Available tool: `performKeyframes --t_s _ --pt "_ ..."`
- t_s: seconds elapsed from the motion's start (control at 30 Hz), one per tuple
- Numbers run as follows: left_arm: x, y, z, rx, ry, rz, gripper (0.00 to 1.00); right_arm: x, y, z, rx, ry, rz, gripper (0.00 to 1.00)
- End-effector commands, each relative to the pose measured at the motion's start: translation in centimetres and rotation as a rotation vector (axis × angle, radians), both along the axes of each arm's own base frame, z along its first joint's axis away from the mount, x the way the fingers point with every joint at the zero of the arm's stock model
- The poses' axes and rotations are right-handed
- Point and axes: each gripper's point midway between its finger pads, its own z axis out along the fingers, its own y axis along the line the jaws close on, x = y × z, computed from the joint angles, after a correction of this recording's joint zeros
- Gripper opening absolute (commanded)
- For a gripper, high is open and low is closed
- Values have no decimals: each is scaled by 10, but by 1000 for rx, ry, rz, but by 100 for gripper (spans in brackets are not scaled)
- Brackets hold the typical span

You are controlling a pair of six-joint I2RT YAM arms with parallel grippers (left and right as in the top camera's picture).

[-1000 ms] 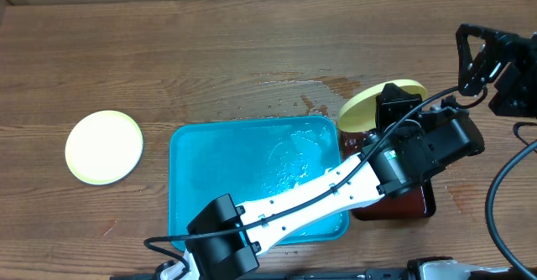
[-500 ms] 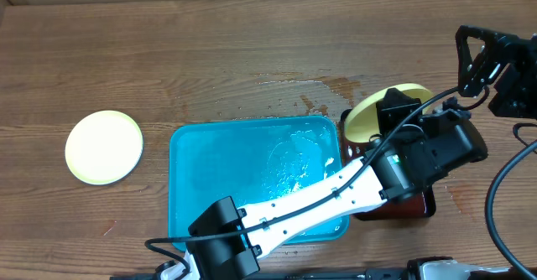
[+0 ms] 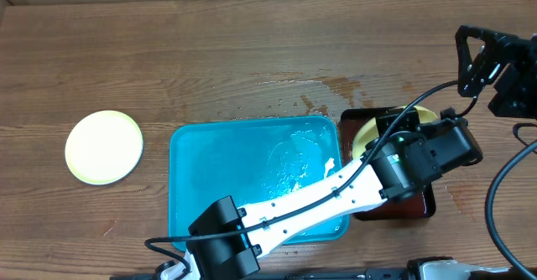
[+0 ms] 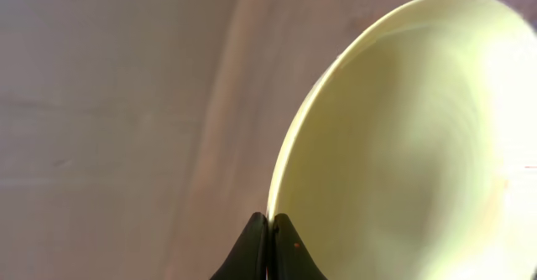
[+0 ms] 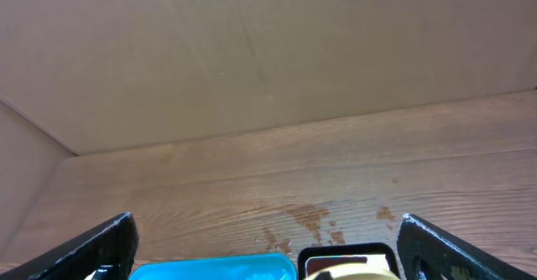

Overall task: Clean dirty plates on tray and stack at the side
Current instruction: 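Hold the yellow plate tilted above the brown tray with left gripper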

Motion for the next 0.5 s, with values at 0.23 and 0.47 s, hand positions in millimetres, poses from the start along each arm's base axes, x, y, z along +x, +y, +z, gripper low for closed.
performKeyframes --t_s 0.23,0.47 --pt "46 54 90 -106 -475 460 4 -4 0 5 1 -23 5 100" --pt "47 50 88 -113 -459 441 4 -4 0 5 1 -22 5 100"
